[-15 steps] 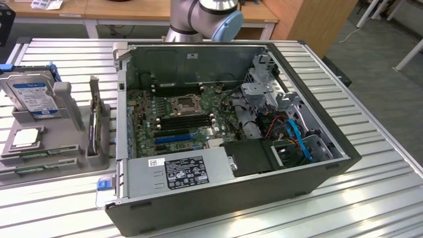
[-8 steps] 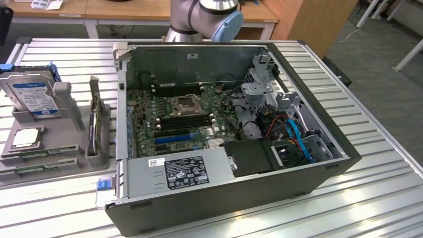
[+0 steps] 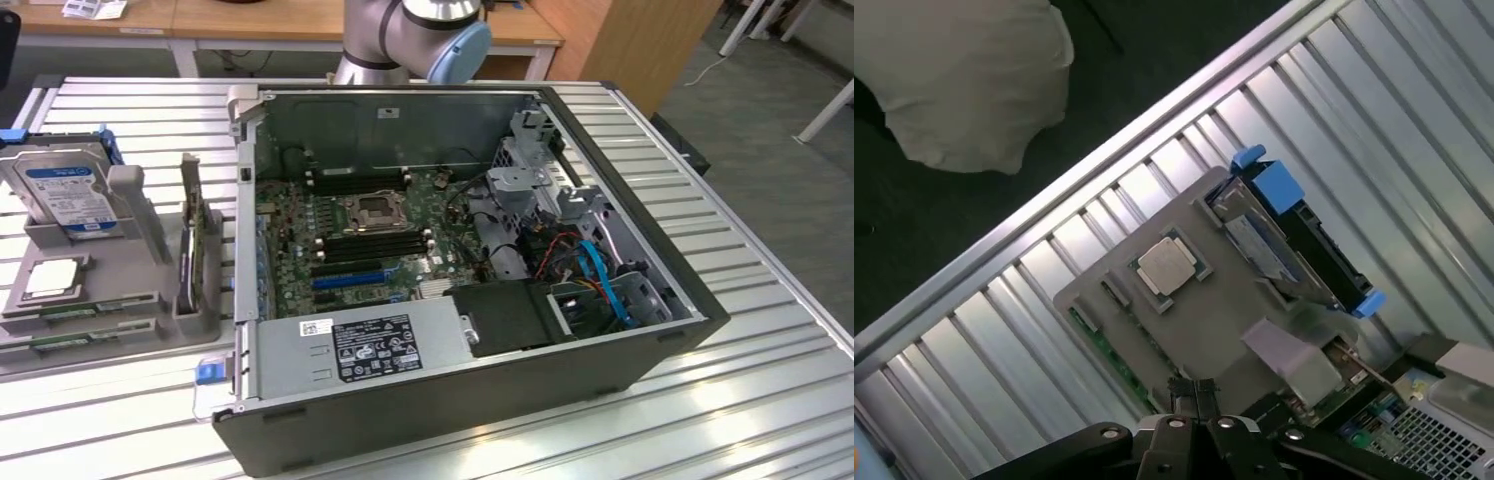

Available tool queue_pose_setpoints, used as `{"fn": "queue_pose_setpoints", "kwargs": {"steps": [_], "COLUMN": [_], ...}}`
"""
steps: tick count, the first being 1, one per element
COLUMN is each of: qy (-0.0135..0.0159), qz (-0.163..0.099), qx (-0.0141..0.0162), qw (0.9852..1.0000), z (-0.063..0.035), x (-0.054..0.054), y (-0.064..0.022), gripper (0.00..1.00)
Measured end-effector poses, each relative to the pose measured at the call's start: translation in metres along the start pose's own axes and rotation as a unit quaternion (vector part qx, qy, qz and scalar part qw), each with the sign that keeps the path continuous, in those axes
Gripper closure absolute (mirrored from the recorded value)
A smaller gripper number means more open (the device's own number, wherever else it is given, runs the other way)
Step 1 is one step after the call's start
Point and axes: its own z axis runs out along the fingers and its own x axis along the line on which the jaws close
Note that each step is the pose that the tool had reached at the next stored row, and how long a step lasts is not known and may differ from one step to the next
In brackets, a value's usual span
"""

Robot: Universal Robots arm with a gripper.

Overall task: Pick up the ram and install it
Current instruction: 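Pick up the ram and move it above insertion slot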

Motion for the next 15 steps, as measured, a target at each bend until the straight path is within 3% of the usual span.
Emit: {"fn": "queue_pose_setpoints", "kwargs": {"steps": [7,15], "qy": [0.0024,0.0051], "qz": [-0.054,-0.113], "qx": [-0.0012,-0.0027], "qw": [0.9986,0.9936], "z": [0.0000,0.0000], "x": [0.0000,0.0000], "y": [0.0000,0.0000], "gripper": [0.90,0.90]}}
